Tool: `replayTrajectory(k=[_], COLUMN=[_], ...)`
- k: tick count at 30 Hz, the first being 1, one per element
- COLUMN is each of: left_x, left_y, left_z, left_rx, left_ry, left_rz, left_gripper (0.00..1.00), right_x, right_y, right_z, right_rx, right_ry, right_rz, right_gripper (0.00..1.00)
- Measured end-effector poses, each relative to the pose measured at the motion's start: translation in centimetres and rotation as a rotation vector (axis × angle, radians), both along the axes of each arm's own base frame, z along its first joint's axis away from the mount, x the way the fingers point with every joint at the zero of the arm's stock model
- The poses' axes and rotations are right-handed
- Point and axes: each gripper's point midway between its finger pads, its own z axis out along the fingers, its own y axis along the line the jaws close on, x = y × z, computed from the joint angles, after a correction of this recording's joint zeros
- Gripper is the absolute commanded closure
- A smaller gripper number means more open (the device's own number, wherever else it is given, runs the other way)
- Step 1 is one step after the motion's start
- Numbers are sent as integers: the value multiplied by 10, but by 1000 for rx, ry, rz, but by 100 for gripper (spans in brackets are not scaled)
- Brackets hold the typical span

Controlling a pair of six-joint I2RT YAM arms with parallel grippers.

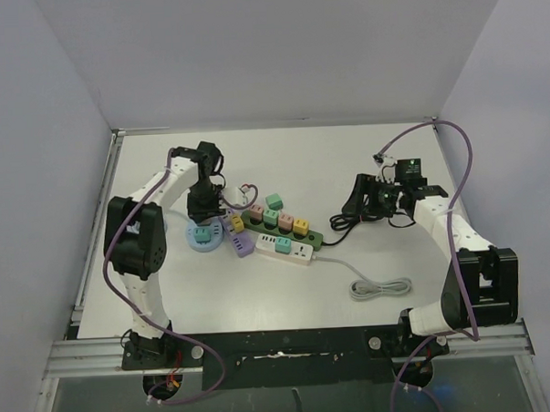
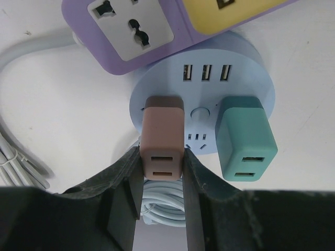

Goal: Insert the plug

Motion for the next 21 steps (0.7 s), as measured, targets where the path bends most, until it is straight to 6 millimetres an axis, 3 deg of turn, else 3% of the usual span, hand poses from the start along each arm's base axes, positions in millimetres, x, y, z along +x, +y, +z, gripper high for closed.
replayTrajectory(k=[2, 3, 5, 9, 12, 17, 21], left_x=[0, 1, 3, 15, 23, 41, 33], left_y=[0, 0, -2, -14, -19, -26, -28], left_z=[0, 1, 2, -9, 1, 54, 115], left_rx=[1, 1, -5, -58, -79, -139, -224], left_ry=[0, -1, -5, -25, -53, -195, -334], left_rz=[0, 1, 1, 25, 42, 81, 132], left_gripper=[75, 50, 25, 24, 24, 23, 23], right_x=[-1, -2, -2, 2, 5, 4, 3], right_y=[-2, -2, -2, -2, 0, 1, -2], right_z=[-1, -1, 0, 9, 14, 16, 21], right_rx=[-1, -2, -2, -3, 2, 10, -1], right_ry=[6, 11, 16, -2, -17, -17, -21], right_rz=[-6, -6, -6, 1, 11, 26, 31], right_gripper=[28, 28, 28, 27, 27, 27, 26])
